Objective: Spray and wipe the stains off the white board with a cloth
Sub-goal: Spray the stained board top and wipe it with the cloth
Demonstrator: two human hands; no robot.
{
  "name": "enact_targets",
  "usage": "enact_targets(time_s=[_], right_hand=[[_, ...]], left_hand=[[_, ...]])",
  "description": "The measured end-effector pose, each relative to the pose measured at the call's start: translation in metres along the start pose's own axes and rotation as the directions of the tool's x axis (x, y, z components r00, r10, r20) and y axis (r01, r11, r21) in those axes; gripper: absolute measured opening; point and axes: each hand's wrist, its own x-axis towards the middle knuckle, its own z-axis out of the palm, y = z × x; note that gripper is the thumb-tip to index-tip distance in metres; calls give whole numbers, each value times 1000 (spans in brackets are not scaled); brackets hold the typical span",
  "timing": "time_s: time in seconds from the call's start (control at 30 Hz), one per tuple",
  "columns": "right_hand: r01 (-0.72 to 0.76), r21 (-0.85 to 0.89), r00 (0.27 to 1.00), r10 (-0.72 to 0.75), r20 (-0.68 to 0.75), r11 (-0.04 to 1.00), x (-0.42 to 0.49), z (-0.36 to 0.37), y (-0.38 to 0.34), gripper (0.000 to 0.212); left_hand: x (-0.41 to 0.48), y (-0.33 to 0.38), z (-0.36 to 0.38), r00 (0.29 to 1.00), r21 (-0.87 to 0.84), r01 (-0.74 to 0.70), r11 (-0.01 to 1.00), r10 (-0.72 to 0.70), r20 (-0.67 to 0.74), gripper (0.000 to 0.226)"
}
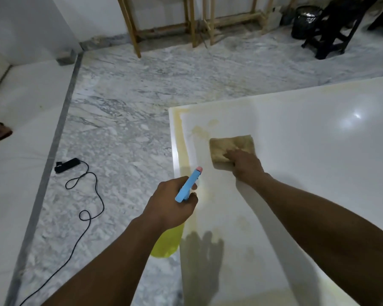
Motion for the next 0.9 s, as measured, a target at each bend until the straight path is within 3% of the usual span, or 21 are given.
enact_targets(time_s=[0.4, 0.53, 0.6, 0.67, 0.73, 0.8, 0.83, 0.9], right_hand=[[-33, -42, 998, 35, 45, 999, -285, 72, -11, 66], [-89, 26, 991, 86, 102, 996, -320, 69, -16, 47], [-199, 188, 975, 175, 134, 962, -317, 45, -22, 28], [-296, 497, 955, 257, 148, 816, -310, 17, -28, 18], [-395, 773, 913, 303, 272, 497, -304, -8, -33, 18], [-501, 856, 856, 223, 467, 130, -295, -21, -33, 22], [-529, 848, 838, 161, 521, 8, -288, -24, -33, 26], [-550, 833, 831, 57, 553, -60, -260, -26, -33, 42]], left_hand=[[-147, 3, 1, 997, 93, -71, 993, 70, 8, 10], [-191, 1, -10, 995, 86, -101, 991, 102, -15, 9], [-202, 3, -18, 992, 98, -123, 988, 126, -22, 8], [-205, 5, -27, 990, 118, -136, 984, 140, -33, 7], [-199, 6, -34, 988, 119, -146, 982, 151, -38, 7], [-187, 5, -40, 988, 108, -142, 984, 147, -39, 8], [-178, 3, -43, 989, 104, -140, 985, 145, -39, 11], [-156, -1, -48, 987, 104, -148, 983, 153, -40, 15]])
